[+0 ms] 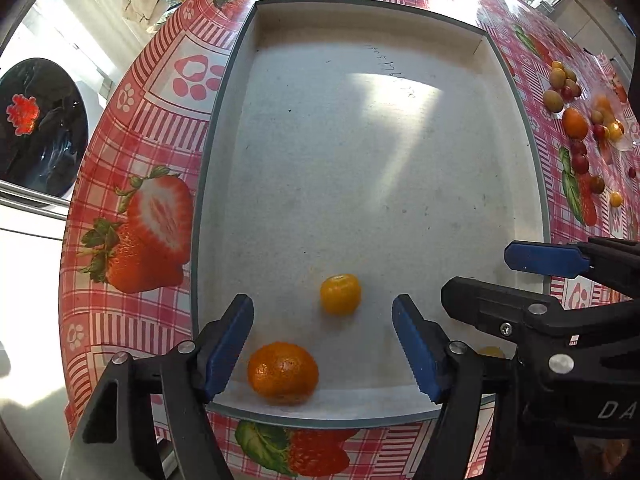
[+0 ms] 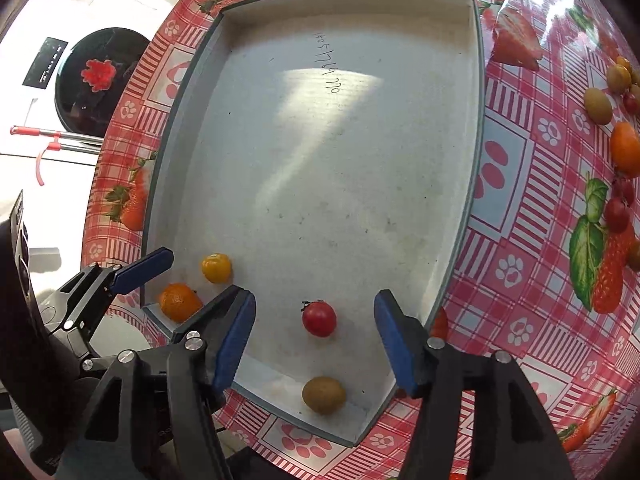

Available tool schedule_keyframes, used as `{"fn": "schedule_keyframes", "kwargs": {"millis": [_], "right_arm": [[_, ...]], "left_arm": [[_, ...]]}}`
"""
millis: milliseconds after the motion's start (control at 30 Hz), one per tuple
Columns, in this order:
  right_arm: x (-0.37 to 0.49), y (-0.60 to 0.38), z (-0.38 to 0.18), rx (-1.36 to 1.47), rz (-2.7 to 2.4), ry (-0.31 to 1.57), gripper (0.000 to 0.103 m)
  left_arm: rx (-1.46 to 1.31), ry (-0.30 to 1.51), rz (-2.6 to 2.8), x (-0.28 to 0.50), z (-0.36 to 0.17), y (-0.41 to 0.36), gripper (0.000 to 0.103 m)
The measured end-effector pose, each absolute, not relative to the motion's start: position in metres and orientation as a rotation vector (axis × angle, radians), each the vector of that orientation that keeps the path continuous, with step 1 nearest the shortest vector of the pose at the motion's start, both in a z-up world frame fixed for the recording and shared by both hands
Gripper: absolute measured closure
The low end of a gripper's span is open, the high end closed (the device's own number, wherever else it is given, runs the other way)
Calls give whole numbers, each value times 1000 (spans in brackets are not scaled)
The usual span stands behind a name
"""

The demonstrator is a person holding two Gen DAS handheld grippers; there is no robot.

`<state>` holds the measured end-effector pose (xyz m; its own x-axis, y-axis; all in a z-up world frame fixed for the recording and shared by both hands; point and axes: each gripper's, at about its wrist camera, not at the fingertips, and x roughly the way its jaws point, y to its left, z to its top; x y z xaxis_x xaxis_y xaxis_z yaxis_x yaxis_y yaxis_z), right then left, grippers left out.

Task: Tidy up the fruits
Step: 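Carry both cherry tomatoes over the grey tray and open both grippers, then move both open grippers back toward the remaining cherry tomatoes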

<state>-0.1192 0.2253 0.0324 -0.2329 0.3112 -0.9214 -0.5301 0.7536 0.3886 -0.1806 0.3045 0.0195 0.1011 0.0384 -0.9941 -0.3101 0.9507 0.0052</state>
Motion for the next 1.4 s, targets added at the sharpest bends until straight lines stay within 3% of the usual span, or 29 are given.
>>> {"fn": "schedule_keyframes", "kwargs": {"millis": [67, 533, 1000, 1400], "right_arm": [[-122, 230, 38, -177, 797, 1615, 20], [-99, 192, 81, -112, 684, 1551, 19], [-71, 20, 58, 60, 280, 1581, 19], [-41, -43, 37, 39, 211, 1572, 19]], "left_arm": [[-238, 1456, 268, -181, 20, 306, 30], [-164, 1417, 228, -160, 53, 291, 30], [-73, 1360, 3, -91, 79, 186, 30], [-64, 1403, -29, -38, 43, 118, 30]]}}
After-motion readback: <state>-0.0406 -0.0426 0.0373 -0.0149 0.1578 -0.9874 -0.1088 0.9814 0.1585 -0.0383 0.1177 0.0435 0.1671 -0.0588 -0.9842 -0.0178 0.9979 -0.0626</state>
